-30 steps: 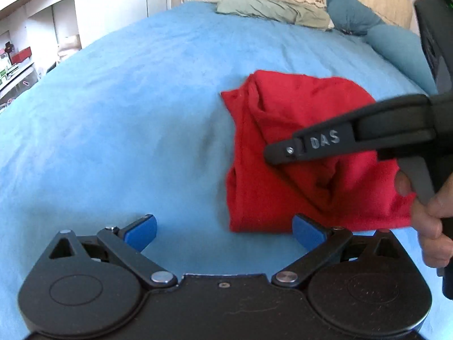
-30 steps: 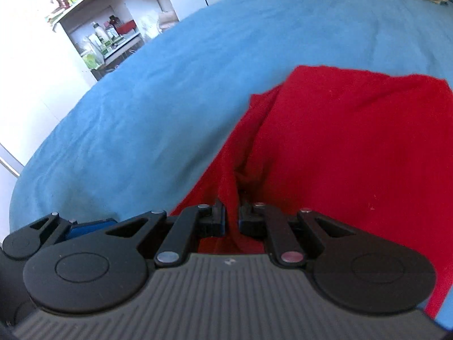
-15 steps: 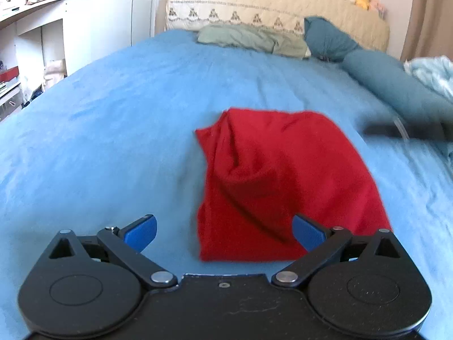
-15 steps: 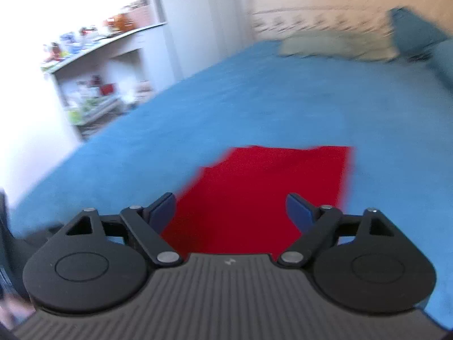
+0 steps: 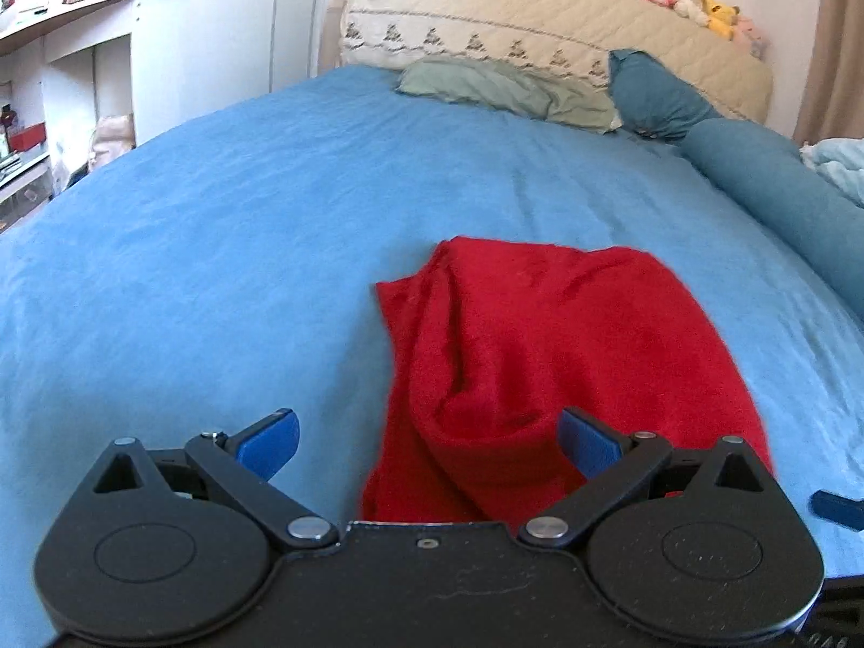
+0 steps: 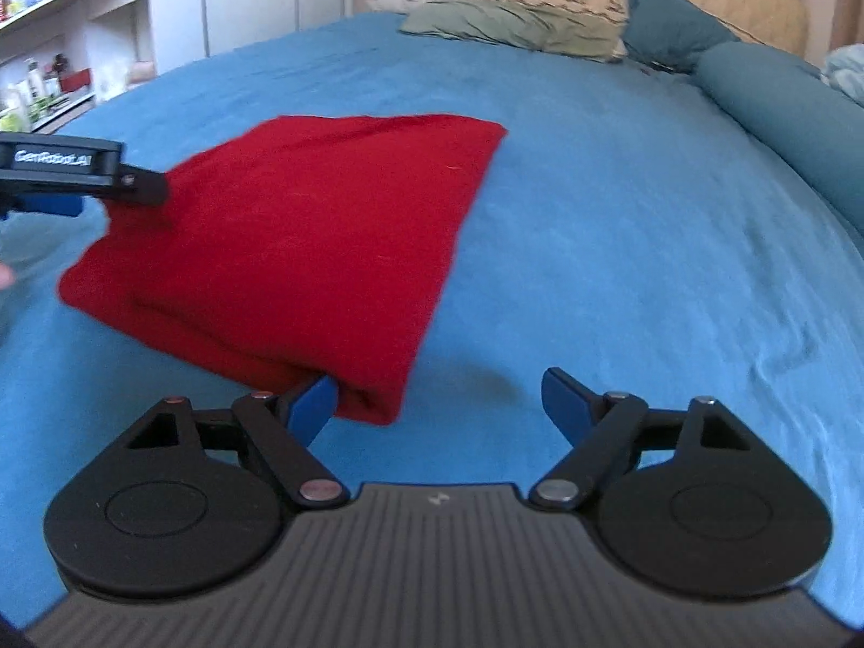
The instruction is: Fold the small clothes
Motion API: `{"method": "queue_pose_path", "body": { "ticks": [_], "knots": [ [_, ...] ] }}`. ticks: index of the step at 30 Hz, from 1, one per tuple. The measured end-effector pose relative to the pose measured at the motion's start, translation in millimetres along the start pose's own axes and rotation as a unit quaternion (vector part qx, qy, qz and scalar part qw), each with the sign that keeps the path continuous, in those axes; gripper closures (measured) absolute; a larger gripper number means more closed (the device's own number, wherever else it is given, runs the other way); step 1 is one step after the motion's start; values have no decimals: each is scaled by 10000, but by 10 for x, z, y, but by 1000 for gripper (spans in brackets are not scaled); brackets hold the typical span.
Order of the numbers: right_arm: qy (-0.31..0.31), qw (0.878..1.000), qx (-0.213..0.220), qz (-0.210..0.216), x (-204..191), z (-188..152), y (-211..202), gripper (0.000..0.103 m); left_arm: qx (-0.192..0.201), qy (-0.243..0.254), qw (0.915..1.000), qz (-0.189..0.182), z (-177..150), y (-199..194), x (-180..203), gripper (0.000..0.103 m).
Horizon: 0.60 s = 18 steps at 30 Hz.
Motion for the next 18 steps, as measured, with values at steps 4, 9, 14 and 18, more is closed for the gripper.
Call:
{"method": "queue_pose_path", "body": {
  "ticks": [4,9,14,18],
  "knots": [
    [398,9983,163,-402,274,10,-51,5,-619,82,9962,602,-178,133,-229,0],
    [906,9956,34,-244,440,-82,13,5,-881,-63,9948,510,-379,29,-381,0],
    [937,9953,13,-247,438,-94,-5,4,-917,76,9936,654,-398,23,-338,0],
    [629,9979,-155,64,483,15,-54,4,-1147,40,9911,669,-358,-126,-361,0]
  ]
}}
Point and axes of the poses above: each gripper's, at about its wrist camera, not at the fingertips, and y roughly the way its jaws point, x to its right, z to its top, the point moved 5 cm from there along y, roughly the way its jaws point, and after that the axes turned 6 degrees about z, right-handed, at the moved point
